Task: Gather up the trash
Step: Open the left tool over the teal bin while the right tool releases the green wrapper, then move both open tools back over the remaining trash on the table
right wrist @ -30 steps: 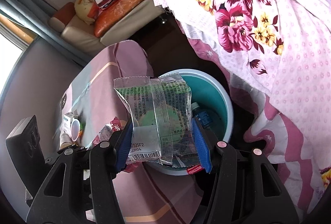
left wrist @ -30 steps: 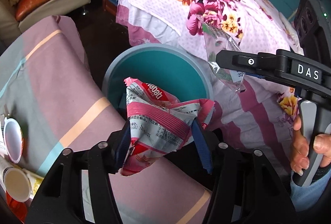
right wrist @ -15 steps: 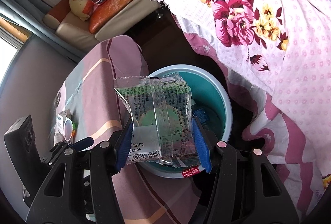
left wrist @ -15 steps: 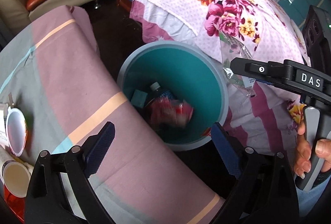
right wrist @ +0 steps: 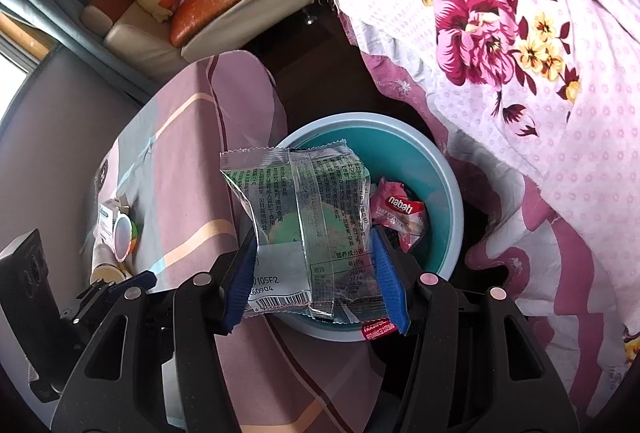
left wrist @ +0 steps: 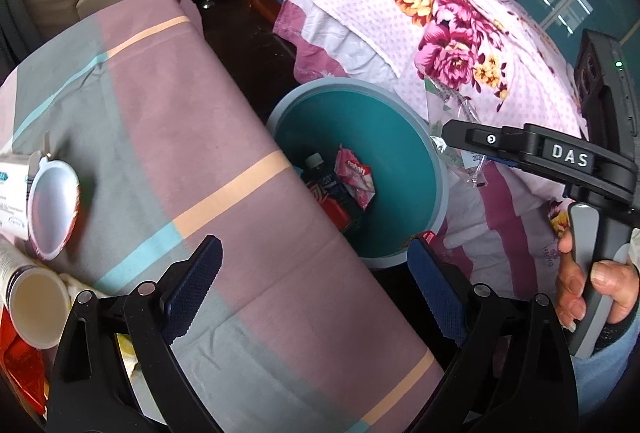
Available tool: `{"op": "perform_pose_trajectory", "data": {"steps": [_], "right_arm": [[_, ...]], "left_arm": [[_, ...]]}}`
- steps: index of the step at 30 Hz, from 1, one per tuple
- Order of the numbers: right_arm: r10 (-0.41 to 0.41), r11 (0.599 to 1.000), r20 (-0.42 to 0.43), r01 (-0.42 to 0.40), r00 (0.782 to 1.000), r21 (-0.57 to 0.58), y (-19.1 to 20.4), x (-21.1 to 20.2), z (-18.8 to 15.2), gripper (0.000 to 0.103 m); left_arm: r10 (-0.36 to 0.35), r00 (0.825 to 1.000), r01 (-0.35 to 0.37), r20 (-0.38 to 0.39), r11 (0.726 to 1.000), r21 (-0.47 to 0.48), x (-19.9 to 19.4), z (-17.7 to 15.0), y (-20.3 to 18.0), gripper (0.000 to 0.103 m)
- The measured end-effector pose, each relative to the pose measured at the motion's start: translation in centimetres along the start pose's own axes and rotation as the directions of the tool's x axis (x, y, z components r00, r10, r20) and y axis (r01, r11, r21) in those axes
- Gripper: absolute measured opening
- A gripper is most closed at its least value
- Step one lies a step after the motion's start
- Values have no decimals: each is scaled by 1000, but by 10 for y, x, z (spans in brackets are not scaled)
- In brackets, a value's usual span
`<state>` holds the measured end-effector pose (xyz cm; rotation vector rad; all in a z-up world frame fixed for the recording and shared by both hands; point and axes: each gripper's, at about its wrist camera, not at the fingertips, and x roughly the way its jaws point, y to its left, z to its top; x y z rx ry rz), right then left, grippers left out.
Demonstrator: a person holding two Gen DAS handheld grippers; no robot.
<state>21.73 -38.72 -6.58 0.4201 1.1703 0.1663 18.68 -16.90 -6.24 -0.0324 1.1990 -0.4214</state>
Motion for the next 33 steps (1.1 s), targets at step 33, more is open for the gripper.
{"op": "perform_pose_trajectory", "data": {"steps": [33], "right_arm": [[-62,947,-73,36,995,-318,152,-5,-35,82]], "left_arm": [[88,981,-57,170,983,-177,-117,-73,105,94]]}}
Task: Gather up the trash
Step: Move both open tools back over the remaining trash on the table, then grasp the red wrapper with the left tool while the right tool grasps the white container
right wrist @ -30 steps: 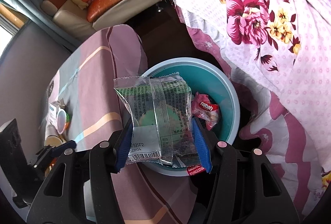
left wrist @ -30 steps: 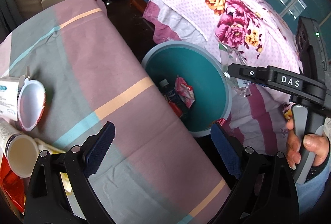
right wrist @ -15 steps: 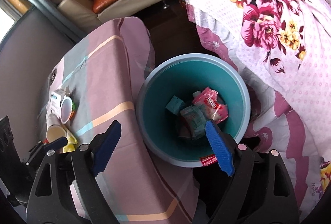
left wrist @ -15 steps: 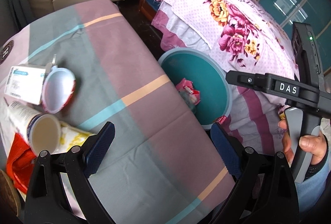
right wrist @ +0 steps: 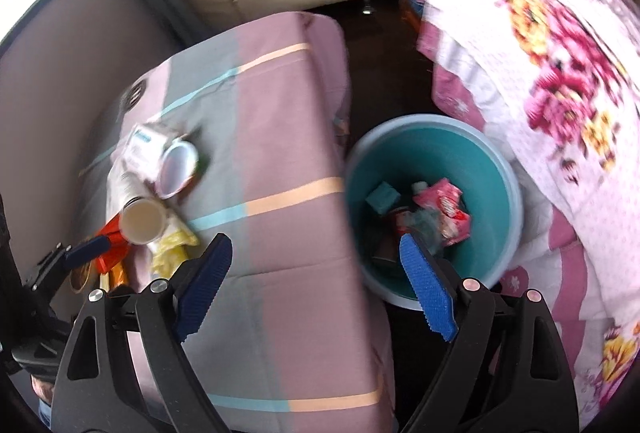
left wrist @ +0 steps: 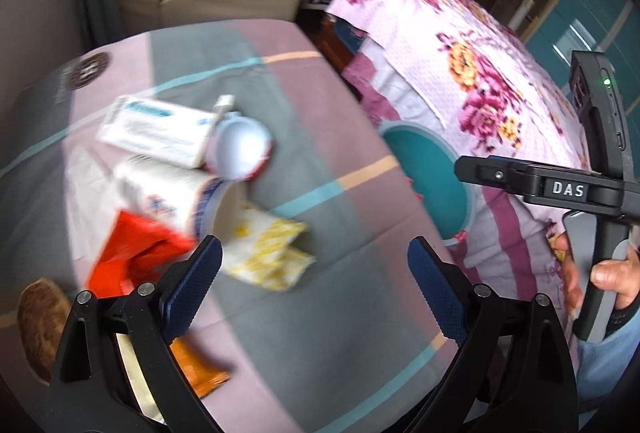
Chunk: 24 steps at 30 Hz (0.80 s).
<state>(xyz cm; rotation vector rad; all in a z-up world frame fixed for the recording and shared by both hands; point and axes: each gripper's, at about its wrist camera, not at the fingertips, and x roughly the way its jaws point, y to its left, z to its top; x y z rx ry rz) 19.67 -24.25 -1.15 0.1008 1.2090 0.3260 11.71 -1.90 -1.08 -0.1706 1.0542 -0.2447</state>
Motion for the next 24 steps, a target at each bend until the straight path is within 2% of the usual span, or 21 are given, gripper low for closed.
{"op": "perform_pose_trajectory", "data": {"steps": [6,11,14,17,19,20,21,24], "right_arm": [[-3,983,-47,-5,999,-182,73,11,14,82],[-12,957,-91,-16,996,-291,121,27,22,82],[5,937,-141,-54,990,-344,150,39,27,82],[-9,915,-148,-52,989,-400,177,52,32,81],[4,907,-174,-77,985,-415,188,61,34,71],[14,902,-199,-98,980,-420,195,67,36,62],[17,899,-209,-106,978,-425,199,70,37,58],[1,884,-232,-109,973,-454,212,84,41,58]], "left_arm": [[56,998,-54,25,995,-86,-22,-13,59,95],[100,995,-97,9,984,-151,-31,-26,107,95],[111,994,-108,10,978,-177,-35,-30,125,95],[120,993,-117,4,975,-188,-37,-35,142,95],[118,993,-116,-1,976,-184,-36,-34,148,95],[115,993,-114,-3,977,-179,-36,-35,151,95],[113,994,-112,-6,978,-175,-36,-35,154,95],[106,994,-106,-9,980,-170,-36,-35,164,95]]}}
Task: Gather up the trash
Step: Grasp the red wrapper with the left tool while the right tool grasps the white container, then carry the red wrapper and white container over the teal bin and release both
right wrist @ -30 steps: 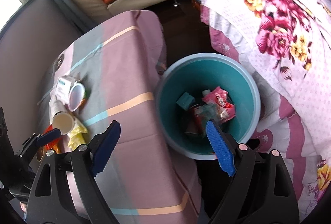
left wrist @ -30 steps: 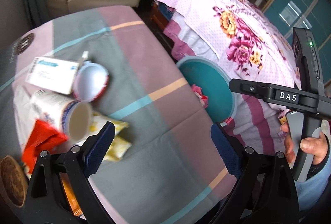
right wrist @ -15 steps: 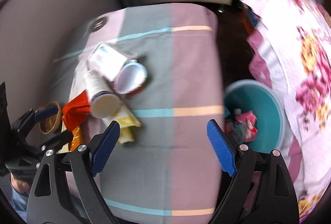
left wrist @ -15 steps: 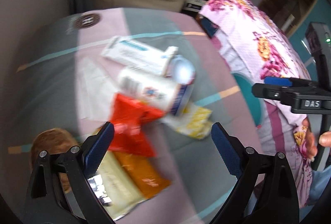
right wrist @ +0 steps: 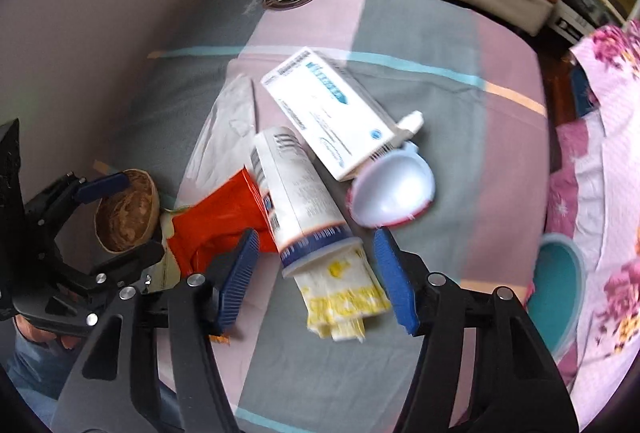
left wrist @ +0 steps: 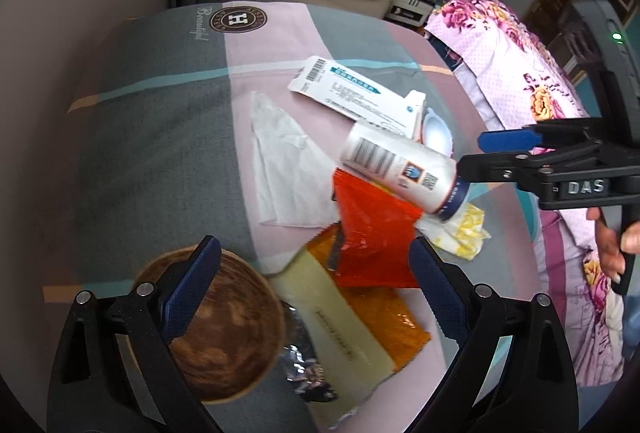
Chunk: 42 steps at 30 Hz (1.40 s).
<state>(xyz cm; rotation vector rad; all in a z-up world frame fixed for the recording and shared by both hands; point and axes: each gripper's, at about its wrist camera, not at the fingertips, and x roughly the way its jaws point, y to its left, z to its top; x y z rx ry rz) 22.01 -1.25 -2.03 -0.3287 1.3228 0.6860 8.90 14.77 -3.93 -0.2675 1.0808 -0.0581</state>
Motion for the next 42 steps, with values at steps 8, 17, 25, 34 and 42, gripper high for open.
{"op": "perform_pose_trajectory", "data": {"steps": [8,17,25,34,42], "right_arm": [[23,998,-93,-29,995,-54,12,38,20,58],[106,994,-82,-107,991,-13,8,48,12,52],[131,988,40,-134,991,81,-15,4,-7,52],[139,969,114,-159,984,191,-58,-24,-34,52],[149,950,162,-187,975,249,-85,-32,-59,52]], "left_arm": [[-21,1000,21,-20,999,-30,6,0,23,95],[-27,999,26,-21,999,-44,3,-1,30,95],[-58,996,63,-64,995,79,16,9,-12,95],[-38,993,58,-111,982,182,47,16,-43,76],[10,987,23,-159,978,206,65,9,-52,50]]}}
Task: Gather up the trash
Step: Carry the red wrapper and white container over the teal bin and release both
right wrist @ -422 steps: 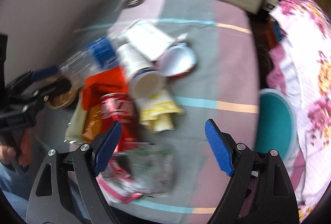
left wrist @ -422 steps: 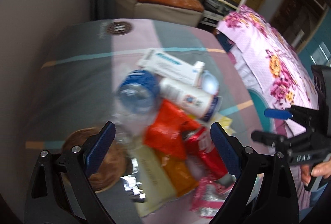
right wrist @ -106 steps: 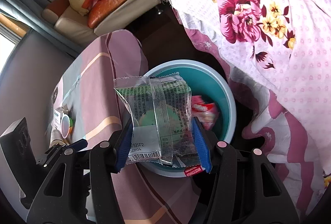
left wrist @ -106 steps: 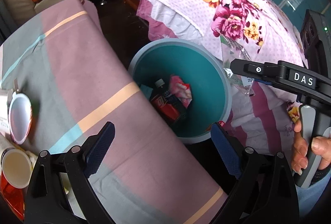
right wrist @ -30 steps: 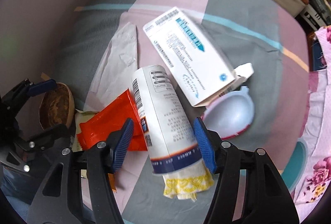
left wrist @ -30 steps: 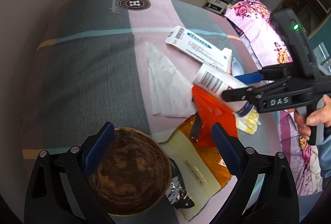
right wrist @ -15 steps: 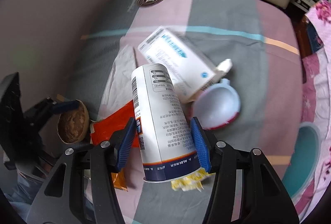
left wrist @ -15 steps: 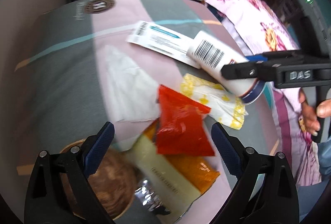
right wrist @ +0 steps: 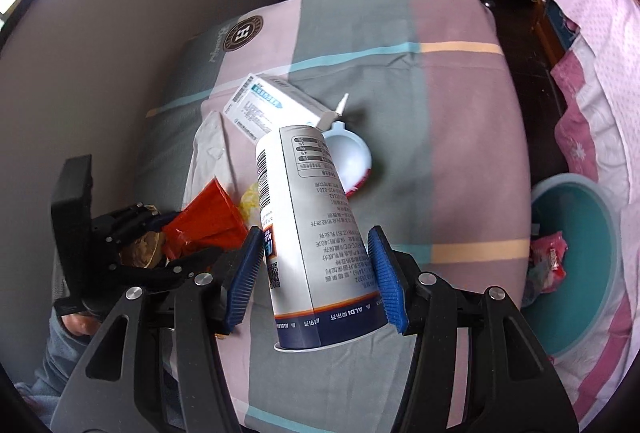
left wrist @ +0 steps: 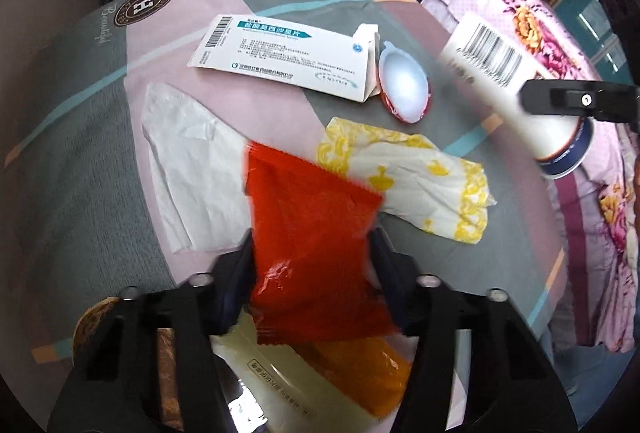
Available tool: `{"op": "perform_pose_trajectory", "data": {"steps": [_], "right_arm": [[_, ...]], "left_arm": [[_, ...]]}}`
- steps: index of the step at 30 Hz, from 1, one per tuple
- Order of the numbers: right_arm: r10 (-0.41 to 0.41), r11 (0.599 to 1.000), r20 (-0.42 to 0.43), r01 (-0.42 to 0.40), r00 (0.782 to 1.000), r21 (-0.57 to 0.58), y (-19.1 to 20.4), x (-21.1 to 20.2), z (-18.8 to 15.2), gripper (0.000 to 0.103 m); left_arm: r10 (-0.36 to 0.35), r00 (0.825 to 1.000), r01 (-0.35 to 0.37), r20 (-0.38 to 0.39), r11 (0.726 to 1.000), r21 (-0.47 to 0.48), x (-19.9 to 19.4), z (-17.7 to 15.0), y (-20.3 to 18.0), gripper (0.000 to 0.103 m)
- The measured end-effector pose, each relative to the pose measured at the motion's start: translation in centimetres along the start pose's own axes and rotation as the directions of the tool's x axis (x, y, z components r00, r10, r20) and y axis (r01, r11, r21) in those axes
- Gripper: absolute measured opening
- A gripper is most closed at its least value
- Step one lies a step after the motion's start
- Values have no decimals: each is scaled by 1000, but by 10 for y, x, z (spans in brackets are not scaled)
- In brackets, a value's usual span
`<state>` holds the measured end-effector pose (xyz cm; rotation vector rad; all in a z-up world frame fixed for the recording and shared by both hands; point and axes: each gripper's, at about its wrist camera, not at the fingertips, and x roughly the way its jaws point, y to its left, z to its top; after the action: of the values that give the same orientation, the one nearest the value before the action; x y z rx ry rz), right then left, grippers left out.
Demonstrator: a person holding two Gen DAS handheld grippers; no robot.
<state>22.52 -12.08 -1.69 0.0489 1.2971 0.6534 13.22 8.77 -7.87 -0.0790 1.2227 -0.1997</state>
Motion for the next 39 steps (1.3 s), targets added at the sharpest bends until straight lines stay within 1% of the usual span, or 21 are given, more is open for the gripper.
{"op": "perform_pose_trajectory", "data": {"steps": [1,2,4,6,10,14,20,22,24,28,29,35,39], "right_arm": [[1,1000,5,-1,1000,5,-3,-1,-2,52],[3,1000,11,-3,1000,11,-6,-3,-4,51],[12,1000,22,-13,1000,24,-11,-8,-10,51],[18,999,33,-19,999,35,-16,-12,-14,51],[28,997,63,-33,998,73,-31,-22,-21,51],[40,992,105,-53,994,117,-48,-35,-29,51],[25,980,190,-62,981,188,-81,-65,-46,51],[16,978,209,-59,978,202,-89,-72,-50,51],[-18,975,239,-36,971,220,-100,-84,-57,51],[-49,964,291,-31,955,264,-127,-103,-74,50],[-51,961,300,-35,953,275,-134,-106,-78,50],[-46,941,338,-72,940,330,-174,-120,-99,50],[-48,928,357,-91,933,362,-194,-127,-112,50]], "left_arm": [[1,1000,0,4,1000,-8,0,0,0,50],[11,1000,-11,18,1000,-21,-2,-1,0,45],[24,999,-22,35,999,-45,-8,-1,2,45],[22,998,-18,60,997,-76,-18,-1,3,44],[18,993,-9,112,997,-83,-41,0,-9,44],[9,989,-4,148,999,-36,-56,6,-42,44],[-35,984,33,175,999,16,-50,26,-100,45],[-52,983,46,177,998,38,-47,29,-116,45],[-72,983,60,168,995,74,-42,35,-140,45],[-85,985,65,150,989,131,-32,41,-177,45],[-86,986,64,144,987,146,-29,43,-189,45],[-83,991,60,108,978,198,-10,52,-230,45],[-77,994,57,83,973,225,3,57,-252,45]]}}
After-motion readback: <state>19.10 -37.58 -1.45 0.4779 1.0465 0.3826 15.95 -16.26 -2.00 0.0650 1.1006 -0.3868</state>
